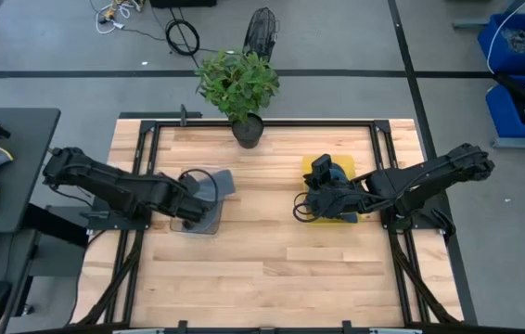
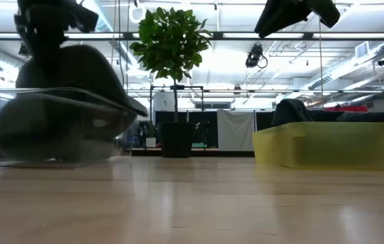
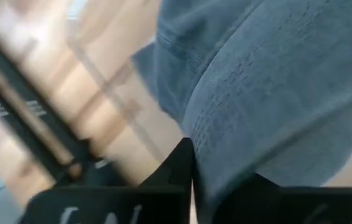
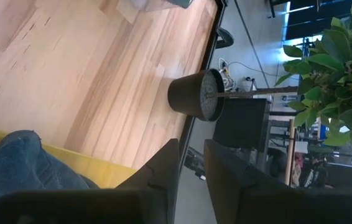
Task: Pick & Place hat
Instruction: Put the gray cap into the transparent bin
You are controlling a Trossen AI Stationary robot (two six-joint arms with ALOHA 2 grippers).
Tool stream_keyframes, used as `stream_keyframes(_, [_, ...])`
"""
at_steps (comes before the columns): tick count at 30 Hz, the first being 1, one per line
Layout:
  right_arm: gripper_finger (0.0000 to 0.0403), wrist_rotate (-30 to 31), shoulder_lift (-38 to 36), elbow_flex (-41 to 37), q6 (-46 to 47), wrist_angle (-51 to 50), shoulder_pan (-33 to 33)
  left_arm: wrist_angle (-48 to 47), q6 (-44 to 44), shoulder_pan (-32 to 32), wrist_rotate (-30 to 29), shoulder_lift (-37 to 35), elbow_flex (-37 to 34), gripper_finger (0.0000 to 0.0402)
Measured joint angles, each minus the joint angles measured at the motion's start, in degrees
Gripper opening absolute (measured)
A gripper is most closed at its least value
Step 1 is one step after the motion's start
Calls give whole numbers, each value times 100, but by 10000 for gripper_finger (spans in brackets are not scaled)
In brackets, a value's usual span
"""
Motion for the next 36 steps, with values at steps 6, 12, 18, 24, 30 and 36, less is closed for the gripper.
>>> stream_keyframes(6, [79,0,0,0,-2,-2,2,645,13,-5,106,0,-413,80])
stream_keyframes(12, [79,0,0,0,-2,-2,0,890,19,4,388,13,-425,151])
stream_keyframes(18, [79,-513,0,-1,399,4,-2,981,6,-16,1031,10,8,186])
stream_keyframes(24, [79,-1556,0,0,949,26,-9,34,-477,-42,1031,4,1100,176])
stream_keyframes(30, [79,-1597,0,0,1570,35,-24,-360,-428,-378,-8,2,1884,161])
stream_keyframes(36, [63,-1645,0,0,1536,30,-23,-444,-284,-968,-1918,2,1968,125])
